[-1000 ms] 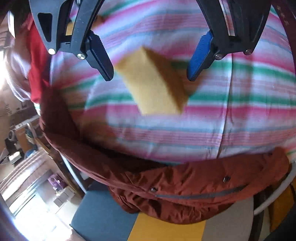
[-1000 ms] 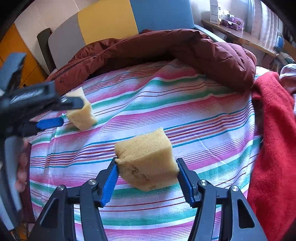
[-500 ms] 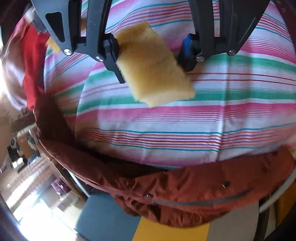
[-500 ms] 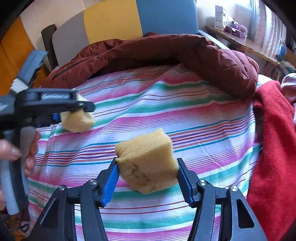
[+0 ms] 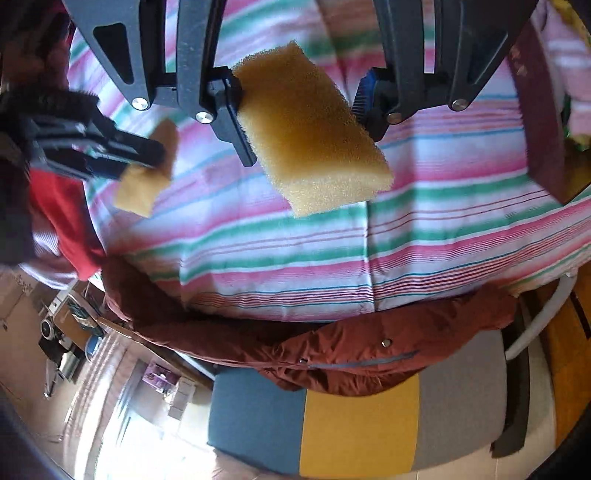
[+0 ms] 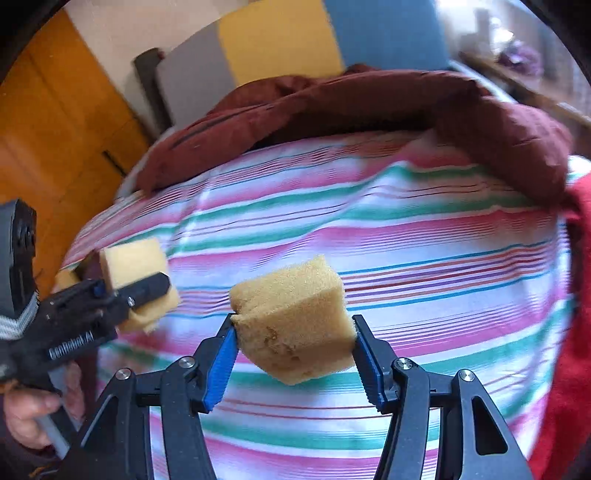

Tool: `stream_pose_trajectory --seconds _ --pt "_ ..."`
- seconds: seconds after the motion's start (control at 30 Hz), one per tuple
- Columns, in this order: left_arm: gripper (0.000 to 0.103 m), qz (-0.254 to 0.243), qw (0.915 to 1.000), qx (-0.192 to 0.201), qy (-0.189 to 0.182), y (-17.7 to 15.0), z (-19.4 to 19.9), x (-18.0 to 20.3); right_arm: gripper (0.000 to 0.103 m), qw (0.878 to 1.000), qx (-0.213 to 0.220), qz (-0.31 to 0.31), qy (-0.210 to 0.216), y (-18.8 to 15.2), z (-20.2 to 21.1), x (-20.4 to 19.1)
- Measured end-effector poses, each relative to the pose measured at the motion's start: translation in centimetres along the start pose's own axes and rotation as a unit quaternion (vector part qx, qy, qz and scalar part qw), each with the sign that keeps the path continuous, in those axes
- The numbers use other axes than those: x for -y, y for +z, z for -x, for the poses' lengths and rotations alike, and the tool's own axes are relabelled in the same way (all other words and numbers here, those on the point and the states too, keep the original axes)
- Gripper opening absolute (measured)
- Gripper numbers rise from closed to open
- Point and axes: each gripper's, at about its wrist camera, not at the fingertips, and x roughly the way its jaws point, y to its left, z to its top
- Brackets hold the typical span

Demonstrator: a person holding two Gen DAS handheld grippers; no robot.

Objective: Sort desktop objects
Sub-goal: 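Grasp the last tan sponge with the left gripper while the right gripper holds its sponge, then carry both tan sponges over the gold tray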

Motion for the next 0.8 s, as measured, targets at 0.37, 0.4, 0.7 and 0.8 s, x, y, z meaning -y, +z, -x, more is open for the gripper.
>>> stream_pose_trajectory --seconds 0.37,0.4,0.7,0.8 --pt "0.048 -0.006 0.9994 0.030 0.016 -4.5 4.2 -1.5 0.060 0.999 -0.030 0.004 0.012 -0.4 -1.2 -1.0" --pt "0.048 -0.009 0.9993 0.033 0.017 -4.8 4.5 -1.5 0.060 0.999 -0.031 0.003 0.010 -0.3 -1.3 -1.0" --pt "0.048 -0.019 0.9987 0.043 0.017 -6.6 6.7 -2.5 0.060 0.999 -0.040 0.000 -0.018 -0.4 -1.2 -2.1" --pt "0.048 -0.016 0.9987 0.044 0.017 -7.0 7.1 -3.0 0.060 0.999 -0.040 -0.008 -0.032 -0.7 -1.0 -2.3"
